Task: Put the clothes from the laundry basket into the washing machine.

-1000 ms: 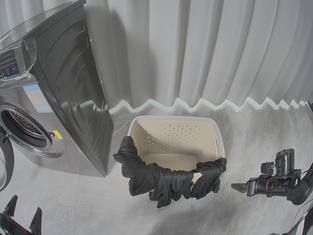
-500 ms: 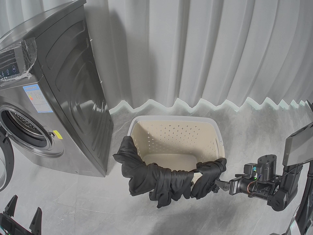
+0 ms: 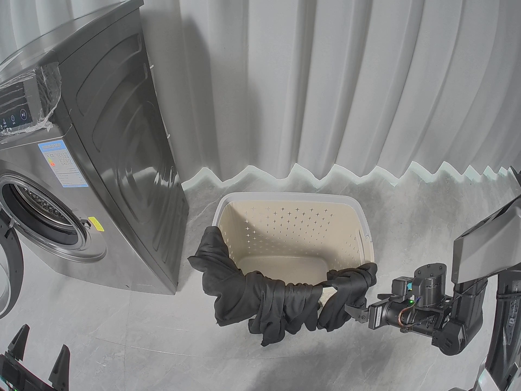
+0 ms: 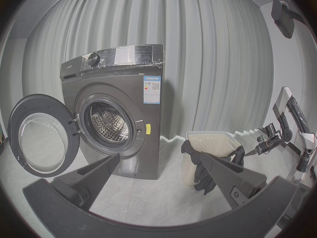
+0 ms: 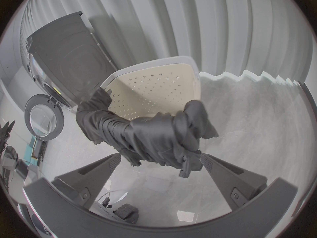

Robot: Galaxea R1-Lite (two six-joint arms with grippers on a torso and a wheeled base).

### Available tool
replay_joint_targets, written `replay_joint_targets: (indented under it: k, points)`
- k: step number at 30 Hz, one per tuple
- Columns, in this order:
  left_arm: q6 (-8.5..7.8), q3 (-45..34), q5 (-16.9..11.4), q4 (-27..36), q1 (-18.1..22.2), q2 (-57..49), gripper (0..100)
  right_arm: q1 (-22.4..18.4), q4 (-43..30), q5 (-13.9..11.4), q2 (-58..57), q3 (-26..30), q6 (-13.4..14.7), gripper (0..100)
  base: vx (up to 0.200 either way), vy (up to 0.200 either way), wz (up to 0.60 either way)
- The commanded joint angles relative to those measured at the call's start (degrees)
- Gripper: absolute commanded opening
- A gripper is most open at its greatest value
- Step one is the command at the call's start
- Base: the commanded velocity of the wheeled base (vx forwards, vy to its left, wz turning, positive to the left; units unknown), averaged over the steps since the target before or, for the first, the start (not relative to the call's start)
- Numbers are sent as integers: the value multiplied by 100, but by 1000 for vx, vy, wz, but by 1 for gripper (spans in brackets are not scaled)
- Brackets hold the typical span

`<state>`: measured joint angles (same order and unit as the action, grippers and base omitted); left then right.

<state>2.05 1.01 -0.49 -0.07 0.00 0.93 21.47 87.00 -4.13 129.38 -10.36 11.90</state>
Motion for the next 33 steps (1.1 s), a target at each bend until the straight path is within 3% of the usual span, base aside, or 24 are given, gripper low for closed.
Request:
replay_joint_targets:
  k: [1,16,33]
  points:
    - [6,-92,5,-1,0,-93,100,182,36,-9,0,-36,23,100,0,0,0]
    - [15,-92,5,-1,0,-93,100,121,53,299,316,-300,-3,100,0,0,0]
    - [15,-92,5,-1,0,-93,100,121,53,308,501,-818,-30,100,0,0,0]
